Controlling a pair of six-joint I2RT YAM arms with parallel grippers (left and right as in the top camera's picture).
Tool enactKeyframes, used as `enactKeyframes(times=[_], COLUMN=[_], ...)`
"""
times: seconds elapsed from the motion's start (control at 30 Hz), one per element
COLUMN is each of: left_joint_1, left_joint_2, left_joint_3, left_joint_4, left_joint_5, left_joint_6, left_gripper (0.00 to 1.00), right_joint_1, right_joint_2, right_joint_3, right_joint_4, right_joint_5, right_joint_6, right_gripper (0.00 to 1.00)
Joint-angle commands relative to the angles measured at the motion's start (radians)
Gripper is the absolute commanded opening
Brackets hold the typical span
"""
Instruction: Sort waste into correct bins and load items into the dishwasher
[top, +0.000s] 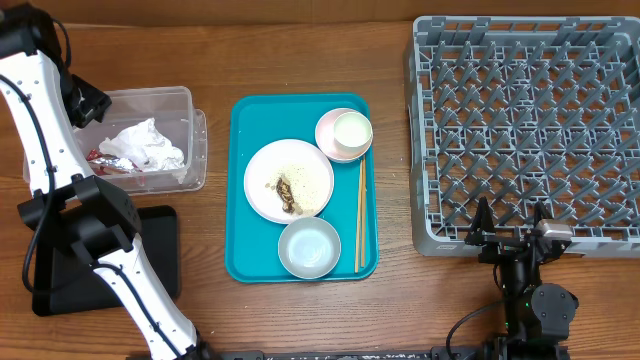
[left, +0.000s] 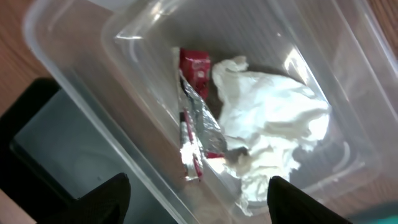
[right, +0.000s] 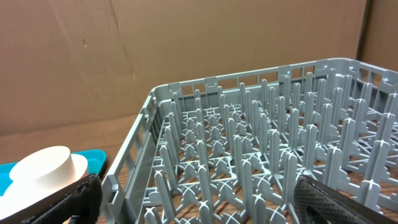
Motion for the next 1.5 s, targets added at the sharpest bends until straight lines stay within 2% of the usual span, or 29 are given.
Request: enactKeyframes(times=[0.0, 0.17, 0.3, 0.43, 0.6, 1.07, 1.17, 1.23, 1.3, 1.47], left_joint_1=[-0.005, -0.051, -0.137, -0.257, -0.384, -0.654, -0.713, -0.745, -0.790, -0.846], left_joint_2=[-0.061, -0.177, -0.258, -0.302, -0.293, -0.239, -0.237, -0.237, -0.237, -0.237], left_joint_3=[-0.008, -0.008, -0.008, -0.008, -0.009, -0.009, -0.010, -0.010, -0.010, -0.011], left_joint_4=[-0.002, 0.026, 0.053, 0.072, 0.068, -0.002, -0.002, -0.002, -0.002, -0.001], left_joint_5=[0.112, 0.192, 0.205, 0.201, 0.202, 0.211, 0.209, 0.205, 0.200, 0.200], left_joint_6=[0.061, 0.156, 0.232, 0.304, 0.316, 0.323, 0.323, 0.324, 0.323, 0.323], left_gripper=[0.73, 0.73, 0.78, 0.87, 1.00, 1.00, 0.95, 0.89, 0.75, 0.75], right_joint_1=[-0.005, -0.005, -0.005, -0.005, -0.005, -0.005, -0.005, -0.005, -0.005, -0.005], right_joint_2=[-0.010, -0.010, -0.010, -0.010, -0.010, -0.010, -0.010, -0.010, -0.010, -0.010], right_joint_3=[-0.011, -0.011, -0.011, -0.011, -0.011, -0.011, -0.011, -0.011, -0.011, -0.011], right_joint_4=[0.006, 0.006, 0.006, 0.006, 0.006, 0.006, 0.006, 0.006, 0.006, 0.006], right_joint_5=[0.002, 0.002, 0.002, 0.002, 0.002, 0.002, 0.002, 0.002, 0.002, 0.002], right_joint_6=[-0.003, -0.003, -0.003, -0.003, -0.003, -0.003, -0.003, -0.003, -0.003, -0.003], right_gripper=[1.00, 1.00, 1.00, 1.00, 1.00, 1.00, 1.00, 1.00, 1.00, 1.00])
